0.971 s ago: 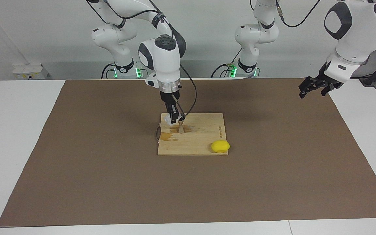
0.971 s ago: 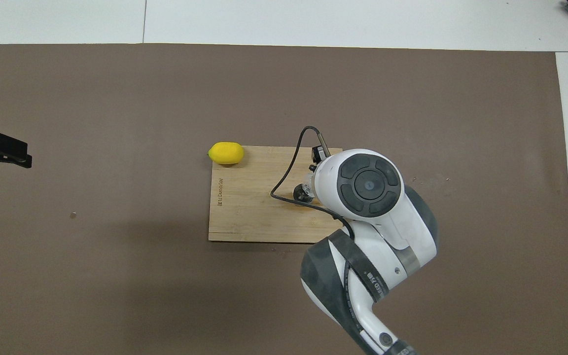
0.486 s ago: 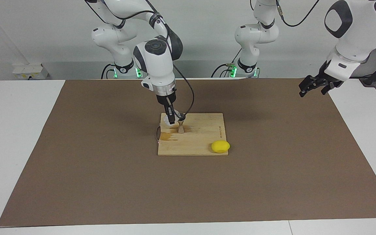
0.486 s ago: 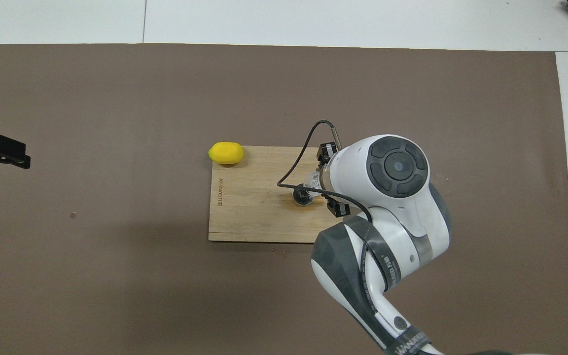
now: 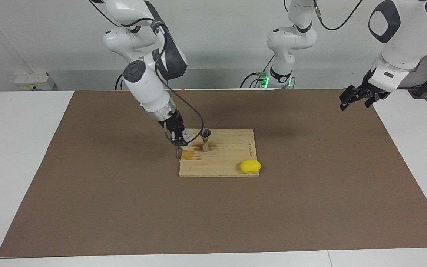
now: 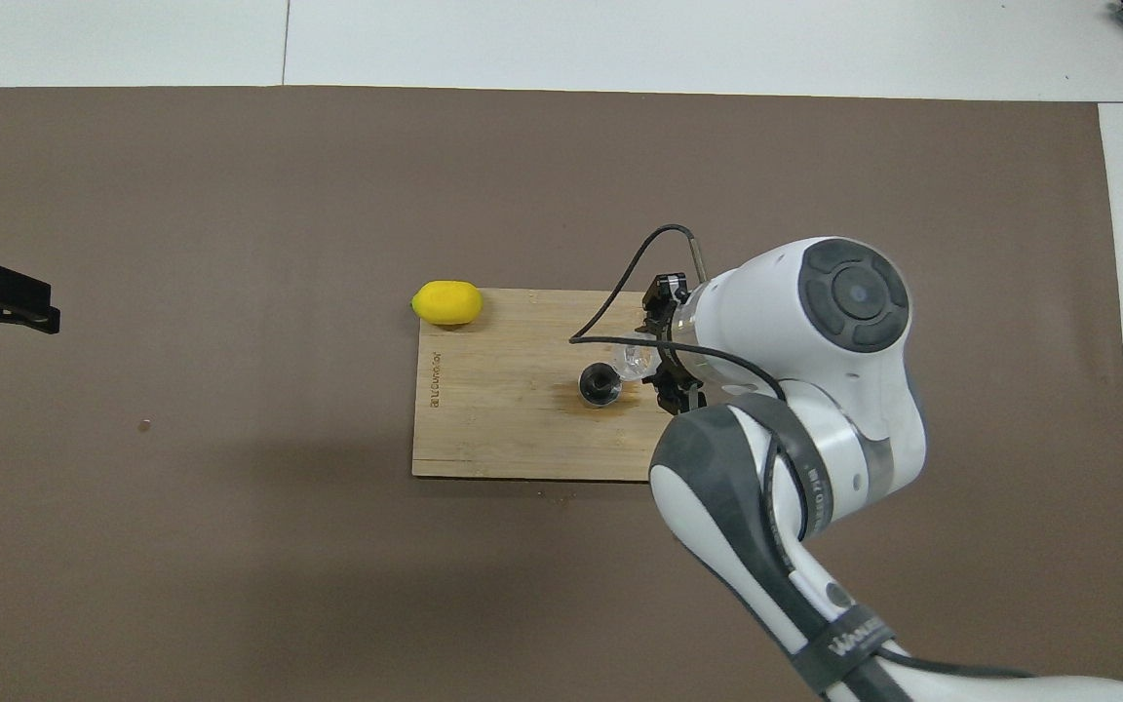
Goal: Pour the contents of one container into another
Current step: 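Turn the glass upright and carry it back with the right gripper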
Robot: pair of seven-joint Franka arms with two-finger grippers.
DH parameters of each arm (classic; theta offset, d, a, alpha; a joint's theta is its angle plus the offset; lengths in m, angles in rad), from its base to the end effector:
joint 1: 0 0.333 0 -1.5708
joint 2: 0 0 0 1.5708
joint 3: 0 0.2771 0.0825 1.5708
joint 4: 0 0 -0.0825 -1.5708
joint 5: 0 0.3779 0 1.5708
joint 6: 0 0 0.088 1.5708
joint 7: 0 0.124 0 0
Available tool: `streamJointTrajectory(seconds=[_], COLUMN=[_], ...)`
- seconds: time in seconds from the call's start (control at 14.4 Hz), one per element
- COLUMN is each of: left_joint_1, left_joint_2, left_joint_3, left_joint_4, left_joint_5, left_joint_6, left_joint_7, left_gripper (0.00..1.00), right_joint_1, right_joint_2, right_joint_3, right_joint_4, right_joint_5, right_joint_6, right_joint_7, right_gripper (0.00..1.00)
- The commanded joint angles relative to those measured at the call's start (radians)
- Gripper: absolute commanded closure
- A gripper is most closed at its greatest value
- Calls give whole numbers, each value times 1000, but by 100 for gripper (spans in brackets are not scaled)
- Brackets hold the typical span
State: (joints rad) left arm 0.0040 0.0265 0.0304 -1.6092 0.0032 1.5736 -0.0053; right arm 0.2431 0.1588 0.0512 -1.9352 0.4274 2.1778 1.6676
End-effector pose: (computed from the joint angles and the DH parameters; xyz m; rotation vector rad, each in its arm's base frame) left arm 0.5521 0.0192 0.5364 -3.1364 -0.0621 0.0975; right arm 0.5627 0.1923 0.3643 -1.9760 2.0468 0.3751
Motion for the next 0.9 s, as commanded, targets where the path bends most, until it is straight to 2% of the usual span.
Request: streamJointTrajectory(seconds=[0.0, 0.35, 0.62, 0.83], left_joint_1=[-12, -12, -29, -29], left_joint_2=[-17, -17, -17, -17], left_joint_3=[8, 6, 3, 3], left_joint_4=[-11, -14, -14, -12], left_joint_5=[-6, -6, -9, -9], left_joint_6=[2, 0, -1, 0], left_joint_7=[-16, -19, -22, -24], left_gripper=[0, 0, 0, 0], right_joint_1=[-100, -278, -372, -401], right_joint_2=[-2, 57, 94, 113], right_joint_3=[10, 10, 12, 10], right_joint_4=[-51, -87, -102, -105], right_joint_5=[128, 344, 399, 410], right_joint_6=[10, -1, -27, -47], right_joint_7=[-66, -305, -448, -506], right_gripper=[100, 100, 100, 100])
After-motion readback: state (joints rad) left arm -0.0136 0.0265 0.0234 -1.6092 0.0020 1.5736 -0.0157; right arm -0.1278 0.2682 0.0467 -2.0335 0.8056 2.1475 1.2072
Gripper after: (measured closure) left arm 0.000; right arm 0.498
